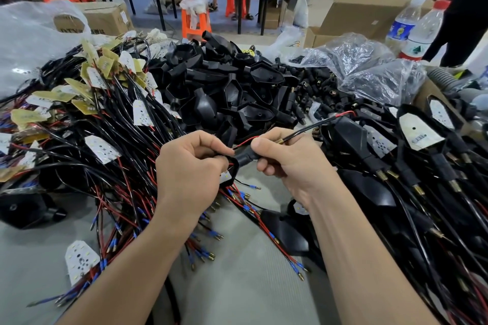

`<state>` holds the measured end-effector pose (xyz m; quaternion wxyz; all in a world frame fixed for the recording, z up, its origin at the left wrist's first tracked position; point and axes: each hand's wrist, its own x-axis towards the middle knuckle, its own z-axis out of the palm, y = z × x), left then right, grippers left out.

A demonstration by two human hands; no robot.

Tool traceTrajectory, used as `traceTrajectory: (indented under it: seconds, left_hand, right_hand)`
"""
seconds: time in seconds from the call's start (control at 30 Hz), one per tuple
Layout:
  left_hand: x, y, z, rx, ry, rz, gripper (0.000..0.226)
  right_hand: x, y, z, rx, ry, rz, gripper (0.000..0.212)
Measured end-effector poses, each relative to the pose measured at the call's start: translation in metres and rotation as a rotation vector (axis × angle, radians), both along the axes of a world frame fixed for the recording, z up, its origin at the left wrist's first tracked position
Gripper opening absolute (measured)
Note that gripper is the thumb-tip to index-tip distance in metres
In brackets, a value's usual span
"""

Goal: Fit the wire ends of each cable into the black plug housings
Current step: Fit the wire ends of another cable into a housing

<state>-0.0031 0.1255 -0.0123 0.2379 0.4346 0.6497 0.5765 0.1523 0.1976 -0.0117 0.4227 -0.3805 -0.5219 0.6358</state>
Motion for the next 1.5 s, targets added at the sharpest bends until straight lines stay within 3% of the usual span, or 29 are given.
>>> traceTrajectory:
  seconds: [0.27, 0.33, 0.43, 0.53, 0.73, 0.83, 0.97, 1.1, 1.3, 1.37, 1.43, 1.5]
  left_hand:
    - [0.006, -0.006, -0.001, 0.125, 0.229, 0.032, 0.034]
    - [0.005, -0.004, -0.002, 0.102, 0.160, 0.022, 0.036]
    - [0.006, 0.001, -0.003, 0.039, -0.100, -0.002, 0.037]
    - [0.009, 0.002, -0.004, 0.014, -0.282, -0.044, 0.039]
    - [0.006, 0.000, -0.002, 0.038, -0.454, -0.147, 0.025]
    - [-0.007, 0.005, 0.002, -0.011, -0.579, -0.318, 0.032]
    - [-0.025, 0.008, 0.003, -0.129, -0.541, -0.585, 0.046]
    - [-0.036, 0.006, 0.007, -0.116, -0.551, -0.705, 0.037]
    - [-0.028, -0.003, 0.023, 0.000, -0.582, -0.579, 0.021]
    - [-0.023, -0.005, 0.033, 0.039, -0.604, -0.523, 0.018]
    - [-0.021, -0.005, 0.044, 0.064, -0.616, -0.466, 0.023]
    - [-0.019, -0.003, 0.055, 0.064, -0.566, -0.484, 0.025]
  right_hand:
    - [-0.012, -0.003, -0.005, 0.061, -0.157, -0.234, 0.038]
    - [-0.014, -0.002, -0.006, 0.054, -0.126, -0.236, 0.039]
    - [-0.019, -0.003, -0.008, 0.045, -0.100, -0.211, 0.038]
    - [-0.026, -0.004, -0.012, 0.095, -0.164, -0.241, 0.041]
    - [-0.037, -0.006, -0.018, 0.178, -0.243, -0.305, 0.036]
    - [-0.035, 0.000, -0.009, 0.222, -0.221, -0.364, 0.039]
    - [-0.034, 0.008, 0.004, 0.249, -0.247, -0.448, 0.054]
    - [-0.036, 0.014, 0.024, 0.293, -0.268, -0.415, 0.056]
    - [-0.034, 0.003, 0.081, 0.341, -0.483, -0.163, 0.065]
    - [-0.022, -0.009, 0.104, 0.356, -0.638, -0.147, 0.074]
    - [-0.003, -0.024, 0.125, 0.526, -0.837, -0.388, 0.072]
    - [0.022, -0.046, 0.143, 0.850, -0.957, -0.727, 0.048]
